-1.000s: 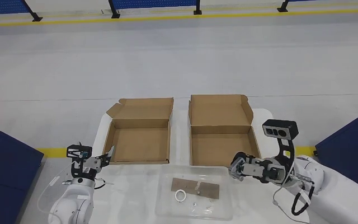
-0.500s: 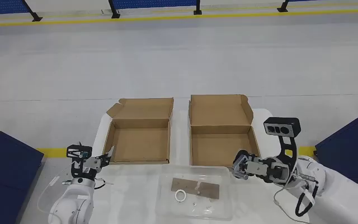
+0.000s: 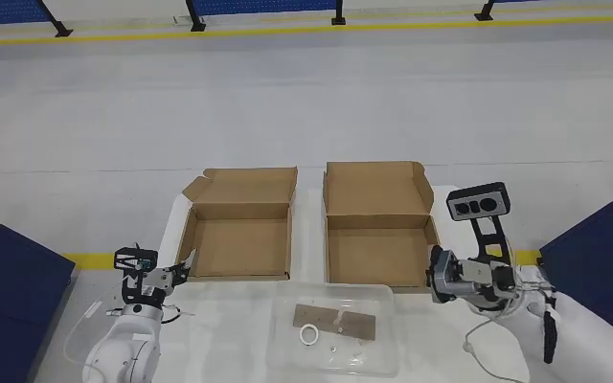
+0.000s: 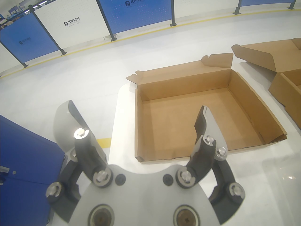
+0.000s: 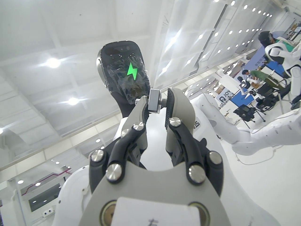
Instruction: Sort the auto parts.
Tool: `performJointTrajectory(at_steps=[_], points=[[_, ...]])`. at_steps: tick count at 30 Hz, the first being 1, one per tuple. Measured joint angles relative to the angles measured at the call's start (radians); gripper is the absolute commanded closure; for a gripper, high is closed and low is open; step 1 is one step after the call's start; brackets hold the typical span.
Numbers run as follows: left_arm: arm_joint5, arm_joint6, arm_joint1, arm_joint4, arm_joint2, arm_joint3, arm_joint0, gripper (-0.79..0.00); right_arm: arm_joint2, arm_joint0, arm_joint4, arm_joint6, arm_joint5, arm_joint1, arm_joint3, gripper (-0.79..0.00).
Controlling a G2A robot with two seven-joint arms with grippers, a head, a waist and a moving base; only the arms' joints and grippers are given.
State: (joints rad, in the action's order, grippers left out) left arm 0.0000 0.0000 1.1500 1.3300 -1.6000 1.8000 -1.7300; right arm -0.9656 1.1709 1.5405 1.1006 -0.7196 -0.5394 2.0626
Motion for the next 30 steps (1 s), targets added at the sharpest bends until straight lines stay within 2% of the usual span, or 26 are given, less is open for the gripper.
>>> performJointTrajectory(at_steps=[7, 15, 20, 30], points=[[0.000, 0.000, 0.000, 0.000, 0.000, 0.000, 0.000, -0.785, -0.043, 0.029, 0.094, 0.066, 0.066, -0.053, -0.004, 0.000], [0.000, 0.000, 0.000, 0.000, 0.000, 0.000, 0.000, -0.785, -0.043, 0.031, 0.096, 0.063, 0.070, -0.054, -0.001, 0.000], [0.000, 0.000, 0.000, 0.000, 0.000, 0.000, 0.000, -0.785, -0.054, 0.046, 0.152, 0.043, 0.120, -0.077, 0.027, 0.000], [0.000, 0.000, 0.000, 0.000, 0.000, 0.000, 0.000, -0.785, -0.077, 0.071, 0.286, 0.109, 0.191, -0.128, 0.017, 0.000]])
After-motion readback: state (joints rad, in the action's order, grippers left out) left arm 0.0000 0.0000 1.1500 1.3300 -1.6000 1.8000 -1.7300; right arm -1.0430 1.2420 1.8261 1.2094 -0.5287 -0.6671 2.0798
